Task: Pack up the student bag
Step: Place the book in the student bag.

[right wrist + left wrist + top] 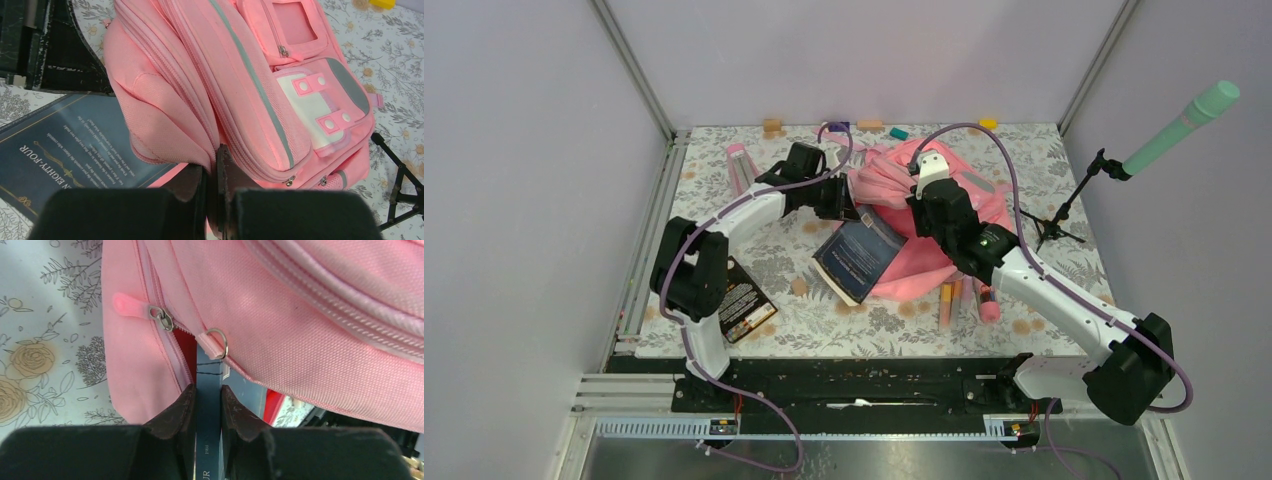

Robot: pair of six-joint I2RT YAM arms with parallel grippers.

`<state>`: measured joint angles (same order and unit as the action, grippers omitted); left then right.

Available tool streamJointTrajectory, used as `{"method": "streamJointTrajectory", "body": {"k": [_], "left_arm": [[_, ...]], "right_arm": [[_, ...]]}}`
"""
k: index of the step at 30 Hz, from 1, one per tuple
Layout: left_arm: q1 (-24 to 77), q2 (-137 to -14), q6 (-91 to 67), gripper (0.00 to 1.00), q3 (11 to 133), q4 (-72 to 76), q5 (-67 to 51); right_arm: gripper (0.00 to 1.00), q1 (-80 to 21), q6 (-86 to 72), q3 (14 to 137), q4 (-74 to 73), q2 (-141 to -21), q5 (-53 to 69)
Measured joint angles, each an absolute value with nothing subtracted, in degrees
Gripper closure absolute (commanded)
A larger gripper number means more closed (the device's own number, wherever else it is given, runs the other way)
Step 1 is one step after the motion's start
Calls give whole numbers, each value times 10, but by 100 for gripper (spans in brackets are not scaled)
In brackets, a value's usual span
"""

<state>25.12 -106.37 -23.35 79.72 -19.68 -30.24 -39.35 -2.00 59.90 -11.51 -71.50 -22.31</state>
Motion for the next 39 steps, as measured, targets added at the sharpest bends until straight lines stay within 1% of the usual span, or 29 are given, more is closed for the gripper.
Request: {"method": "streamJointTrajectory", "body": {"k": [3, 6, 8, 14, 17, 21, 22, 25, 28, 34, 39], "left_arm": [[253, -1064, -222, 100, 793, -184, -284], [256, -1064, -216, 96, 783, -159, -274], [256, -1065, -213, 90, 780, -158, -267], [256, -1070, -211, 61, 762, -140, -241], [256, -1071, -208, 49, 757, -132, -224], [257, -1068, -201, 37, 752, -137, -206], [257, -1066, -199, 26, 751, -137, -204], [258, -1048, -192, 10, 736, -143, -193], [255, -1023, -192, 2, 719, -156, -176], [244, -941, -212, 1, 661, -166, -158], [222, -834, -269, 1, 563, -139, -158]], "right_arm": [[100, -394, -20, 599, -116, -715, -217], [100, -394, -21, 599, -116, -715, -215], [100, -394, -23, 599, -116, -715, -214], [100, -394, -27, 599, -118, -715, -210], [100, -394, -29, 599, -119, -715, -207], [100, -394, -32, 599, -123, -715, -202], [100, -394, -32, 599, -123, -715, -201], [100, -394, -36, 599, -124, -715, -200], [100, -394, -37, 599, -124, -715, -200], [100, -394, -40, 599, -124, -715, -200], [100, -394, -41, 599, -124, -715, -200]]}}
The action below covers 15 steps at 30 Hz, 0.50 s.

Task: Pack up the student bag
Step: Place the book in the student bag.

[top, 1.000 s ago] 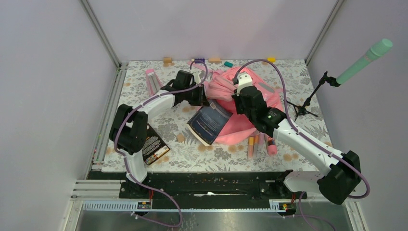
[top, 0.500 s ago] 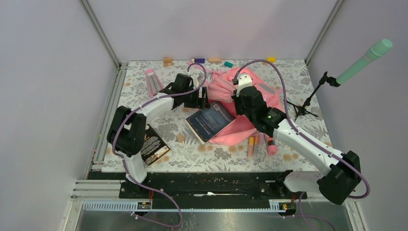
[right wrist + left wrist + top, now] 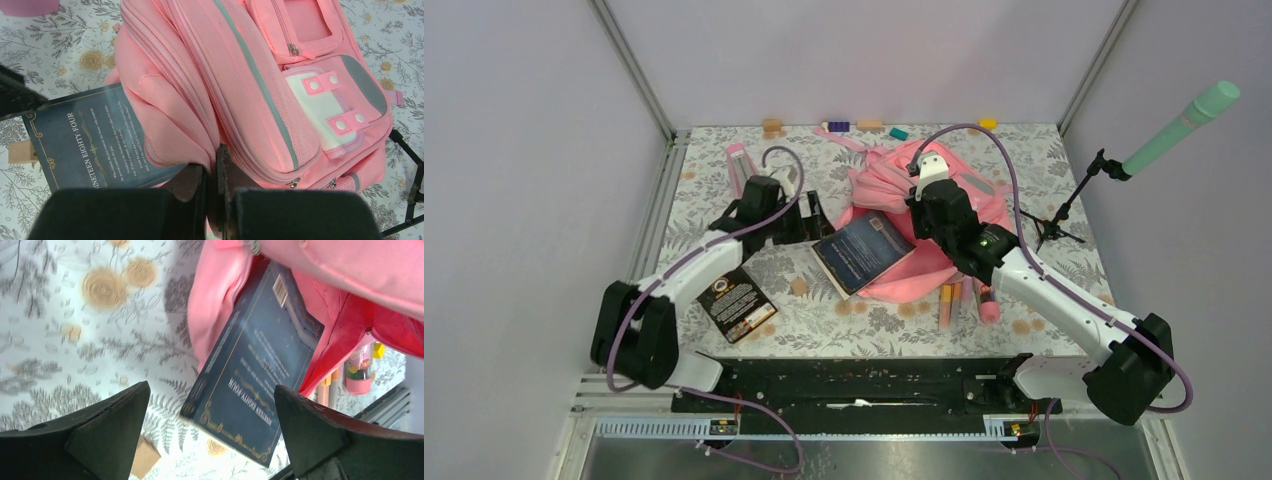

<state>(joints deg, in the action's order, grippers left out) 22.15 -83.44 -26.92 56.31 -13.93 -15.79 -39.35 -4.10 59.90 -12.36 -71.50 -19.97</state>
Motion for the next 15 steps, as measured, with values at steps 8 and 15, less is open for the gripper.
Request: {"method": "streamJointTrajectory", "body": {"k": [8, 15], "left_arm": [[208, -755, -387, 2, 404, -41, -174], [199, -770, -482, 27, 338, 92, -223]], "right_arm": [[100, -394, -47, 599, -124, -715, -199], [100, -394, -54, 599, -126, -715, -199]]}}
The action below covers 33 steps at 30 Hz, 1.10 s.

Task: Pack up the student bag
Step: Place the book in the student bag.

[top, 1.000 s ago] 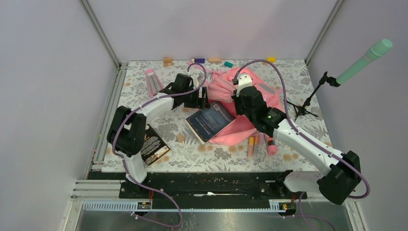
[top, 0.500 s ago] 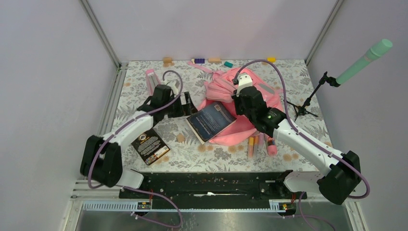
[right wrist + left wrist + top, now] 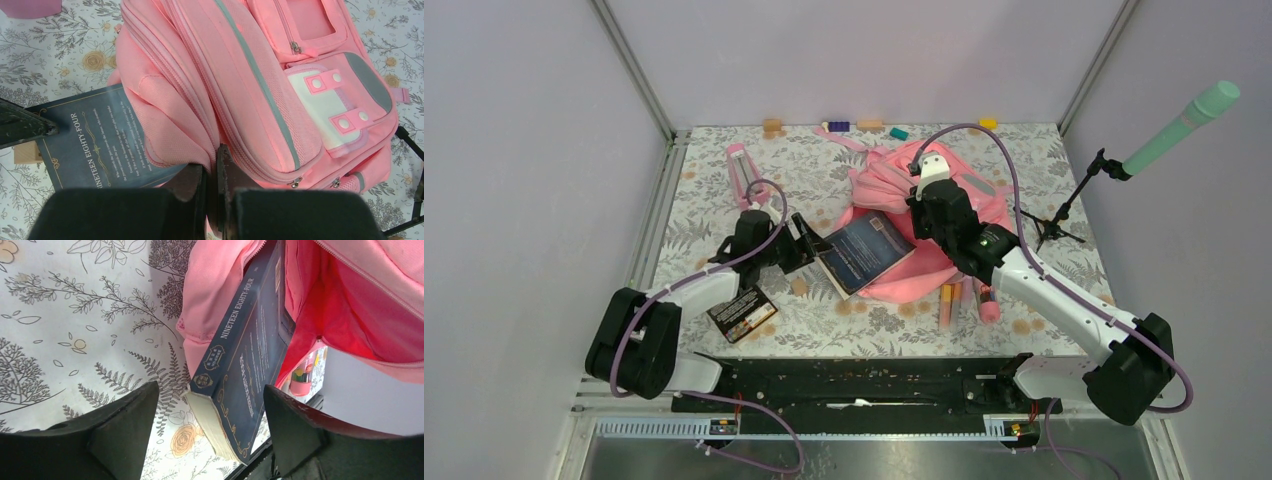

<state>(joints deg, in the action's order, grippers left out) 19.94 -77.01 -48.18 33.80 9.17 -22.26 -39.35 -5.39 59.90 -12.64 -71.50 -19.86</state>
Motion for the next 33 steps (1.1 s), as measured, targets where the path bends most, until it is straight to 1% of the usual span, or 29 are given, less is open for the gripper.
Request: {"method": "streamJointTrajectory", "body": {"k": [4, 6, 8, 10, 11, 12, 13, 14, 15, 16, 21, 33], "left_arm": [[198, -787, -501, 33, 331, 123, -236], [198, -790, -505, 40, 331, 136, -241], [198, -797, -510, 45, 331, 149, -247], [198, -808, -514, 53, 331, 161, -255], [198, -816, -514, 59, 331, 167, -260], [198, -821, -518, 68, 331, 170, -264], [198, -827, -520, 73, 331, 173, -268], [198, -831, -521, 87, 331, 174, -272], [198, -834, -524, 97, 331, 177, -277], [198, -834, -527, 100, 332, 181, -285], [198, -832, -544, 100, 333, 202, -300], [209, -824, -681, 100, 322, 319, -315]], "right_arm": [[100, -394, -57, 599, -130, -715, -198], [100, -394, -59, 599, -131, -715, -198], [100, -394, -60, 599, -131, -715, -198], [100, -394, -61, 599, -131, -715, -198], [100, -394, -61, 599, -131, -715, -197], [100, -394, -61, 599, -131, -715, -197], [100, -394, -62, 599, -131, -715, -196], [100, -394, -62, 599, -132, -715, -195], [100, -394, -62, 599, -132, -715, -194], [100, -394, -63, 599, -133, -715, -193], [100, -394, -65, 599, -135, -715, -190], [100, -394, -65, 619, -146, -715, -189]]}}
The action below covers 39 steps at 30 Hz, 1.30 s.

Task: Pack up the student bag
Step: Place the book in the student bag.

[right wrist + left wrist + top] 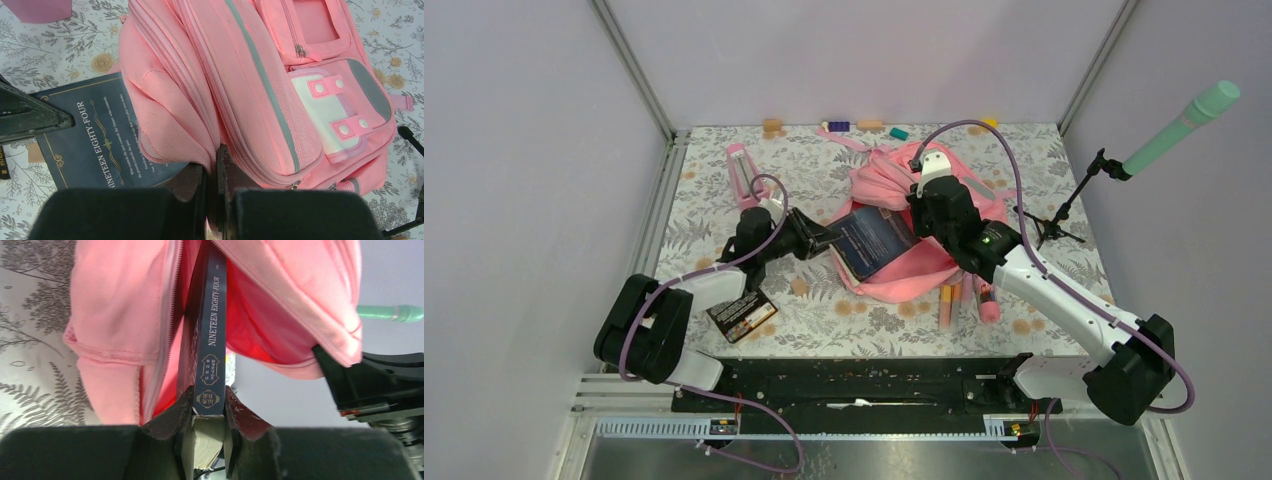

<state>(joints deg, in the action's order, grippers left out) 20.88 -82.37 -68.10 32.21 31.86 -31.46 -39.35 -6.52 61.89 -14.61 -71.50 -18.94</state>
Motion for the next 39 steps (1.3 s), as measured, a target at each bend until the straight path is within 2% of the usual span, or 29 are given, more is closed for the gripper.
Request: {"method": "streamJointTrajectory", "body": {"k": [12, 26, 33, 34, 35, 38, 39], "left_arm": [[259, -871, -775, 100, 358, 404, -310], [312, -1008, -768, 100, 434, 448, -222], [333, -1035, -720, 100, 462, 437, -172], [335, -1036, -709, 97, 468, 429, -169], [335, -1037, -700, 90, 473, 423, -168], [336, -1037, -664, 57, 488, 399, -165], [336, -1037, -651, 52, 489, 395, -160]], "right_arm": [[100, -393, -65, 621, -147, -715, -190], [100, -393, -69, 622, -148, -715, -189], [100, -393, -69, 622, -148, -715, -189], [100, -393, -69, 622, -148, -715, -189], [100, -393, -69, 622, -148, -715, -189], [100, -393, -69, 622, -148, -715, -190], [100, -393, -69, 622, -148, -715, -190]]}}
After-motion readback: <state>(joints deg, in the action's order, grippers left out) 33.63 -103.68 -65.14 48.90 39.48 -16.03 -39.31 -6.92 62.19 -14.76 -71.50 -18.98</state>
